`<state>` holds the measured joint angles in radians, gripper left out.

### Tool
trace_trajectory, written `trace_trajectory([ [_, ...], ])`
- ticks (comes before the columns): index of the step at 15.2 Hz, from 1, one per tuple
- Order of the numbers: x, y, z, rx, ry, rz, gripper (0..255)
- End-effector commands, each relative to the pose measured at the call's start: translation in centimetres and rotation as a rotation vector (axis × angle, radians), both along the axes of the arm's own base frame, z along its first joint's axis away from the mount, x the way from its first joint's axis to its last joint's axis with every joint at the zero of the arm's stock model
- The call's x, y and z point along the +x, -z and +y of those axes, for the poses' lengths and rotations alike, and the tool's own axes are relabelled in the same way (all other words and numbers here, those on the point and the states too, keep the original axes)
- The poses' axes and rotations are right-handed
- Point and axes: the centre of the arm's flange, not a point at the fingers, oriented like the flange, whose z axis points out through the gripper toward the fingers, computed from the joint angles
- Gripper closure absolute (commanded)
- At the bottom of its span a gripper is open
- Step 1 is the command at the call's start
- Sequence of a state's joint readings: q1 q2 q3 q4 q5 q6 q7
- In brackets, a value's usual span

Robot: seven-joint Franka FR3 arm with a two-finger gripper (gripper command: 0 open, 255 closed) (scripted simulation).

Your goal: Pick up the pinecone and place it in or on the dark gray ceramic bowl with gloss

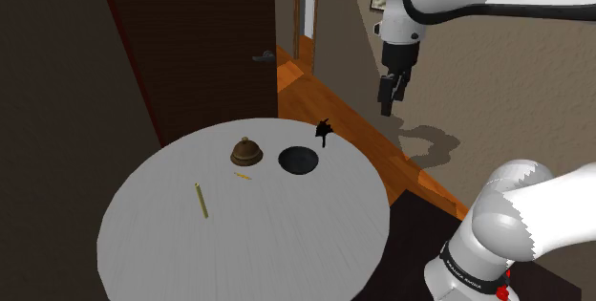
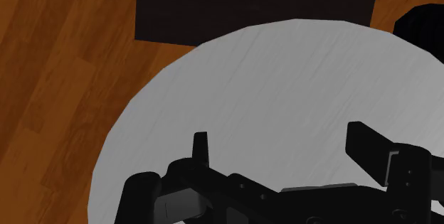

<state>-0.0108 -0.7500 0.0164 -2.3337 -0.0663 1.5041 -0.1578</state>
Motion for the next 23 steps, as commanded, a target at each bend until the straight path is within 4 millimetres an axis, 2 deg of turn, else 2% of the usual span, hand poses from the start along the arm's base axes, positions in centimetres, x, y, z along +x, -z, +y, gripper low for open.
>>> trace_trajectory([
  [1,0.0,0.0,0.0,0.000,0.000,0.000,0],
  [12,9.6,7.4,-8.4,0.034,-0.161,0.021,0],
  [23,20.3,15.3,-14.9,0.067,-0.322,0.042,0],
])
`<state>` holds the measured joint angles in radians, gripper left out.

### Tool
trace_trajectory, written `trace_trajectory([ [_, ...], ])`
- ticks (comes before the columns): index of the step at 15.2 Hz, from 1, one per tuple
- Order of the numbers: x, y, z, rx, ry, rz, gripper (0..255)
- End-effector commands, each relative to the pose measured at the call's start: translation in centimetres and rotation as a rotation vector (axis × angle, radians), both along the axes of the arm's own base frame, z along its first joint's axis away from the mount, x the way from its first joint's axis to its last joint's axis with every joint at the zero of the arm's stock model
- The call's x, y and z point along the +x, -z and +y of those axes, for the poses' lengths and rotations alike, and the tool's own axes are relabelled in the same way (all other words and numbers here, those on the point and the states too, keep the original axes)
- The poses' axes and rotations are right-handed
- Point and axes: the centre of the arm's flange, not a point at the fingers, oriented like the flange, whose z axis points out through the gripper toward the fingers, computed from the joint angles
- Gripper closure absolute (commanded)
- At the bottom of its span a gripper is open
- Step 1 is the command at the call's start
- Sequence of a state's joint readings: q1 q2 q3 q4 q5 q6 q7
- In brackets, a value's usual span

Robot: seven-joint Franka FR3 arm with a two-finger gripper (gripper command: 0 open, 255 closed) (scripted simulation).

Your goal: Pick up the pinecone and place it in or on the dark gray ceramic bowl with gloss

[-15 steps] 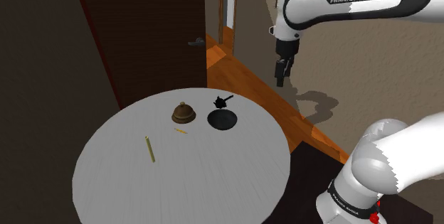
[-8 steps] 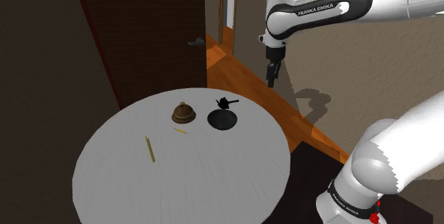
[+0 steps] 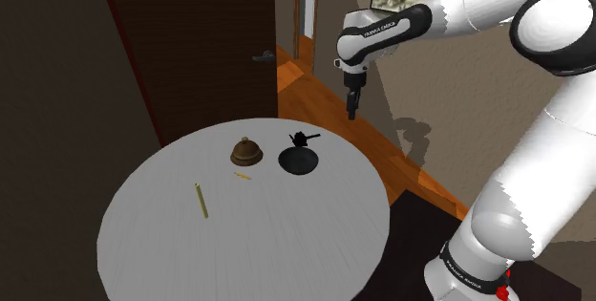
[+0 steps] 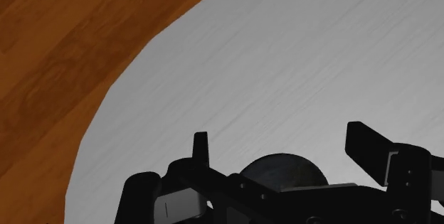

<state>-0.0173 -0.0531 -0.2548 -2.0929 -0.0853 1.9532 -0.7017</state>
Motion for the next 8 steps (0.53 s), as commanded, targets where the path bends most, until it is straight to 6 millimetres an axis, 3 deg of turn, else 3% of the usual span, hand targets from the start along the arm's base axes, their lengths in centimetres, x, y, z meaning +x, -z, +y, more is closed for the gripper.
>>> trace_trajectory([
  [1,2.0,1.4,-1.0,0.005,-0.031,0.004,0],
  [8,9.2,6.6,-4.0,0.027,-0.134,0.017,0],
])
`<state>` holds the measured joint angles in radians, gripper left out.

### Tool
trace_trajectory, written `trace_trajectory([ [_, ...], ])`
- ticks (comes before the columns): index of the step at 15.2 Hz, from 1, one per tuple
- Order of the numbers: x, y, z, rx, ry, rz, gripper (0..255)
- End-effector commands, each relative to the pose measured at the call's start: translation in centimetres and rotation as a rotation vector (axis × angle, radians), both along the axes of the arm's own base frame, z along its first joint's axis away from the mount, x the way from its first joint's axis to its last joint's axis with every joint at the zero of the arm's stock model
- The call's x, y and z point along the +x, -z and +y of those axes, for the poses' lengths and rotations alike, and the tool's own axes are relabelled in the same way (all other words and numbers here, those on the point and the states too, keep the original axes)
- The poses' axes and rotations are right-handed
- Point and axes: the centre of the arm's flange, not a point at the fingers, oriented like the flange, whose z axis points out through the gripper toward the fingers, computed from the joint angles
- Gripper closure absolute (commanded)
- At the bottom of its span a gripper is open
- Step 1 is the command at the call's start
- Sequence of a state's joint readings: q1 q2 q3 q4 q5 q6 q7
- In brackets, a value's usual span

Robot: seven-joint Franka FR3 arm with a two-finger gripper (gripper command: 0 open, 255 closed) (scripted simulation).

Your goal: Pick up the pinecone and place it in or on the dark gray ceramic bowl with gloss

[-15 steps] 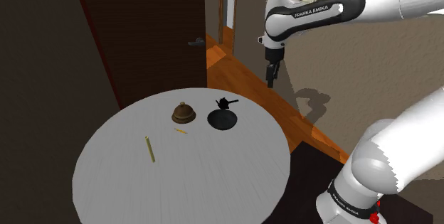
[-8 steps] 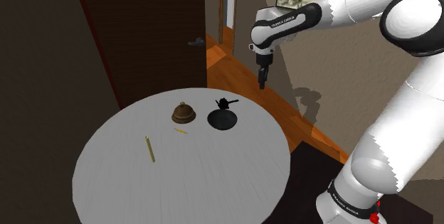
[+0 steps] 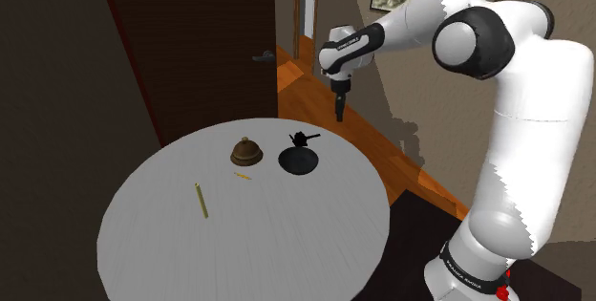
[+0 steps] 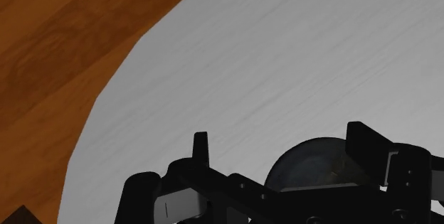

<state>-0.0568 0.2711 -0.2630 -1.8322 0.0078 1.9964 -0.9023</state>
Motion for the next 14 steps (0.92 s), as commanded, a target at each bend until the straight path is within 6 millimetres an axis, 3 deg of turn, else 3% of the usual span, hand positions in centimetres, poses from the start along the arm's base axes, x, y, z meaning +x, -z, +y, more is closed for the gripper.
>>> trace_trajectory([
  [1,2.1,1.7,-0.7,0.007,-0.031,0.004,0],
  [7,8.0,6.0,-2.4,0.024,-0.113,0.014,0],
  [14,7.5,9.7,-2.4,0.024,-0.113,0.014,0],
])
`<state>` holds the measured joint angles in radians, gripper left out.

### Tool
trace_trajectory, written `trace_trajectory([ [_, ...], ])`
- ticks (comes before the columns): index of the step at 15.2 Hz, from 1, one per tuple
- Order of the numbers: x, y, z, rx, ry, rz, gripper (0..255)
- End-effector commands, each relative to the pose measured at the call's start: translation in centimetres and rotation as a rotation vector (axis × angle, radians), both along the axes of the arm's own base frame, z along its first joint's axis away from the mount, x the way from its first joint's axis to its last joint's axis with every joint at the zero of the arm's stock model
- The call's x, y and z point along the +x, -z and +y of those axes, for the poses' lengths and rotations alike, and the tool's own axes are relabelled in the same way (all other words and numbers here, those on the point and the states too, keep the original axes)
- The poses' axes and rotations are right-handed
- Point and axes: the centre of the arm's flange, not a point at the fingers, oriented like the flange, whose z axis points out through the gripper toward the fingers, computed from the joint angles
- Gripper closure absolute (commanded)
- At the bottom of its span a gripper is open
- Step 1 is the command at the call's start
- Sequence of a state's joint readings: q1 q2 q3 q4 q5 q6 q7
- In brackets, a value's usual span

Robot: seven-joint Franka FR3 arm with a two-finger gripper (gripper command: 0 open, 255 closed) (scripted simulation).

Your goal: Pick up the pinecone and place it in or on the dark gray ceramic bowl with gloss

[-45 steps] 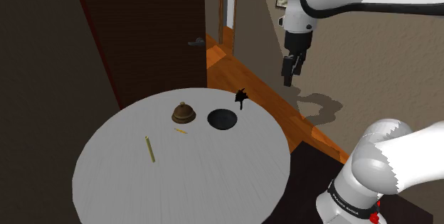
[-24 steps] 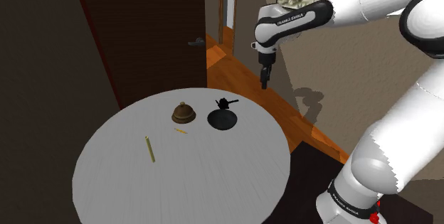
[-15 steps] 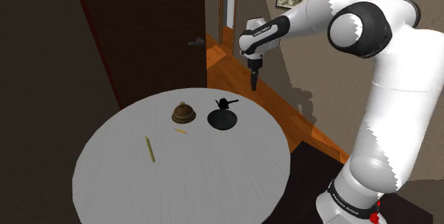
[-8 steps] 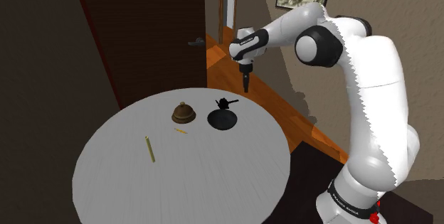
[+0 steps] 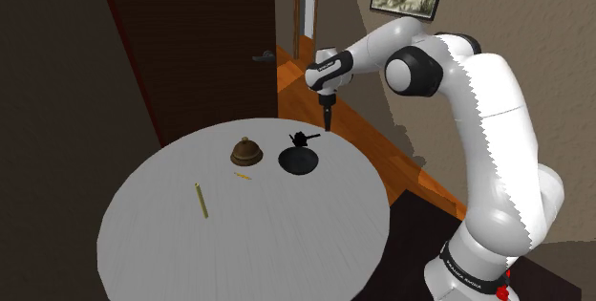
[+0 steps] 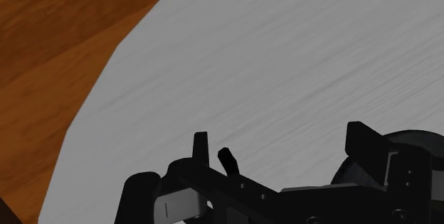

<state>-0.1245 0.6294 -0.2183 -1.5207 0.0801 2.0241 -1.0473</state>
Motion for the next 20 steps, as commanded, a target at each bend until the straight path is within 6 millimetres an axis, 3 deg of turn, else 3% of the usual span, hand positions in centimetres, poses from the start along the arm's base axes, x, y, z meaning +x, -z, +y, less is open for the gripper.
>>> trace_trajectory([
  [1,-0.3,0.8,-0.1,0.000,0.000,0.000,0],
  [8,-0.3,0.8,-0.1,0.000,0.000,0.000,0],
  [9,-0.3,0.8,-0.1,0.000,0.000,0.000,255],
  [18,-0.3,0.8,-0.1,0.000,0.000,0.000,255],
  [19,-0.3,0.8,-0.1,0.000,0.000,0.000,0],
  [20,1.0,1.3,0.4,0.007,-0.032,0.009,0],
])
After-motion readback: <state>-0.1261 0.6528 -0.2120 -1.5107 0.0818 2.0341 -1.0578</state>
